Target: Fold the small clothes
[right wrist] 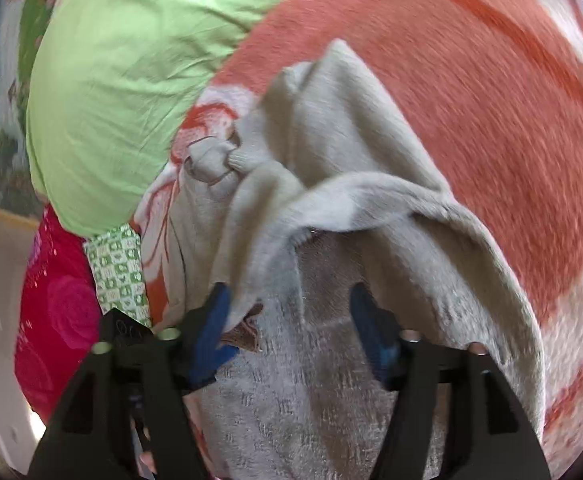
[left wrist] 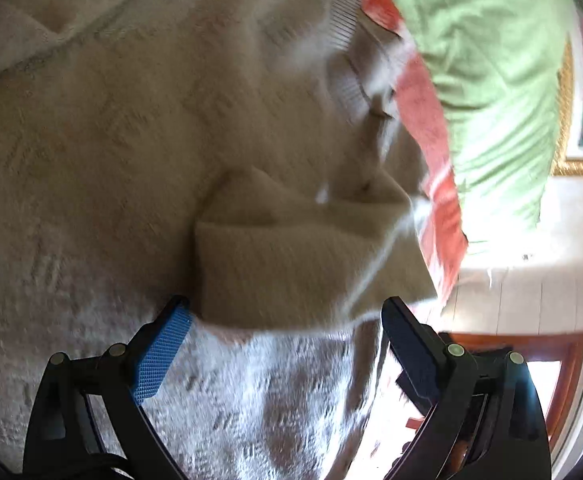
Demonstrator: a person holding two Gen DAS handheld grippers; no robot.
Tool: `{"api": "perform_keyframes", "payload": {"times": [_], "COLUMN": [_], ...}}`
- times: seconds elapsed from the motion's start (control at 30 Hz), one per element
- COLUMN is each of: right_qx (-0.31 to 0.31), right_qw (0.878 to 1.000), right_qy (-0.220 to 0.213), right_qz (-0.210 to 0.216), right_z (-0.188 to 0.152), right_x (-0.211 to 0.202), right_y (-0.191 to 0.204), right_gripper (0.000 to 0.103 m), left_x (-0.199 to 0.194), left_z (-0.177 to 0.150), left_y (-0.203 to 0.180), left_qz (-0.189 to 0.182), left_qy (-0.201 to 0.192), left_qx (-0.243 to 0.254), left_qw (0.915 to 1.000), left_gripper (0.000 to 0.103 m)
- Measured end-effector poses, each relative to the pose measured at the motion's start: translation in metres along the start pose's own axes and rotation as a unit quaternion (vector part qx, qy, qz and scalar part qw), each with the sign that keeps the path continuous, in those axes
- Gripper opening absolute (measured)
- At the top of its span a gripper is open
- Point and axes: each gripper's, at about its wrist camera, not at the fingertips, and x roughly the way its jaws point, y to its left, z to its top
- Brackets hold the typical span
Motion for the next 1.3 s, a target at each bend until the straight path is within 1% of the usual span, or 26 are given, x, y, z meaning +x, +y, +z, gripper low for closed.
{"api": "perform_keyframes", "payload": {"times": [0.13,0.17,0.2,0.23,0.27,0.3,0.33,0.37,0.4,0.43,0.47,0.5,0.53,0.6,0.63,0.67,0.7,0.77,0.83,0.9,0.93,1.0,1.07,1.13,1.2,1.3], "right_qx": [0.068,0.078,0.094,0.106,0.116,0.121,0.12,0.117,0.112,0.102,0.076,0.06,0.046,0.02,0.002,-0.017,-0.028,-0.04,-0.04,-0.035,-0.032,-0.029,-0.03,-0.021,-0.004,0.01], "right_qw": [0.997,0.996,0.993,0.992,0.99,0.989,0.989,0.99,0.99,0.99,0.99,0.99,0.99,0.992,0.993,0.994,0.994,0.995,0.995,0.996,0.996,0.996,0.995,0.992,0.99,0.991], "right_qy": [-0.008,-0.013,-0.02,-0.026,-0.037,-0.054,-0.066,-0.07,-0.074,-0.085,-0.11,-0.118,-0.12,-0.109,-0.107,-0.104,-0.101,-0.093,-0.087,-0.083,-0.083,-0.087,-0.098,-0.123,-0.136,-0.13], "right_qz": [0.044,0.05,0.061,0.067,0.069,0.065,0.056,0.044,0.04,0.043,0.052,0.056,0.059,0.058,0.051,0.041,0.034,0.024,0.021,0.017,0.015,0.007,-0.008,-0.021,-0.022,-0.027], "right_z": [0.01,0.012,0.018,0.021,0.025,0.03,0.034,0.038,0.04,0.042,0.043,0.043,0.043,0.043,0.042,0.041,0.038,0.034,0.031,0.029,0.029,0.029,0.03,0.033,0.036,0.038], "right_x": [0.013,0.015,0.019,0.022,0.025,0.027,0.027,0.027,0.026,0.02,0.008,0.002,-0.002,-0.007,-0.009,-0.009,-0.009,-0.006,-0.003,0.0,0.0,-0.002,-0.008,-0.019,-0.027,-0.028], "right_y": [-0.027,-0.03,-0.036,-0.039,-0.043,-0.046,-0.046,-0.045,-0.043,-0.04,-0.032,-0.026,-0.021,-0.009,-0.003,0.003,0.007,0.011,0.009,0.007,0.006,0.004,0.0,-0.007,-0.018,-0.028], "right_gripper": [0.067,0.067,0.067,0.067,0.067,0.064,0.058,0.028,0.006,0.006,0.006,0.006,0.006,0.006,0.006,0.006,0.006,0.006,0.006,0.006,0.006,0.006,0.006,0.006,0.006,0.005], "left_x": [0.001,0.001,0.003,0.005,0.007,0.007,0.003,-0.004,-0.009,-0.019,-0.025,-0.03,-0.032,-0.034,-0.031,-0.028,-0.025,-0.015,-0.007,0.002,0.004,0.008,0.007,0.001,-0.005,0.004], "left_z": [0.021,0.025,0.029,0.034,0.039,0.042,0.046,0.049,0.049,0.049,0.047,0.044,0.04,0.03,0.024,0.018,0.014,0.002,-0.013,-0.023,-0.027,-0.031,-0.031,-0.025,-0.021,-0.009], "left_y": [0.015,0.017,0.015,0.012,0.006,0.002,-0.004,-0.014,-0.024,-0.038,-0.047,-0.053,-0.059,-0.055,-0.049,-0.042,-0.033,-0.01,0.008,0.018,0.02,0.023,0.022,0.015,0.017,0.02], "left_qz": [-0.023,-0.024,-0.012,0.004,0.025,0.038,0.041,0.033,0.032,0.031,0.029,0.034,0.046,0.056,0.06,0.062,0.064,0.065,0.054,0.044,0.041,0.032,0.021,0.023,0.032,0.034], "left_qy": [-0.013,-0.018,-0.023,-0.027,-0.03,-0.034,-0.043,-0.057,-0.068,-0.081,-0.082,-0.079,-0.073,-0.052,-0.039,-0.03,-0.022,-0.004,0.018,0.045,0.049,0.051,0.043,0.028,0.009,0.009], "left_qx": [-0.066,-0.074,-0.071,-0.057,-0.035,-0.018,0.0,0.022,0.045,0.081,0.103,0.119,0.136,0.15,0.143,0.135,0.124,0.079,0.047,0.026,0.021,0.007,-0.005,-0.002,0.003,-0.001], "left_qw": [0.9975,0.9968,0.9972,0.998,0.9986,0.9985,0.9982,0.9976,0.9961,0.9929,0.9909,0.9892,0.9869,0.9857,0.9871,0.9884,0.99,0.9947,0.9973,0.9977,0.9978,0.9982,0.9989,0.9993,0.9995,0.9994], "left_gripper": [0.092,0.084,0.062,0.048,0.024,0.009,0.009,0.008,0.008,0.008,0.008,0.008,0.009,0.015,0.015,0.019,0.03,0.041,0.041,0.046,0.048,0.055,0.056,0.057,0.064,0.064]}}
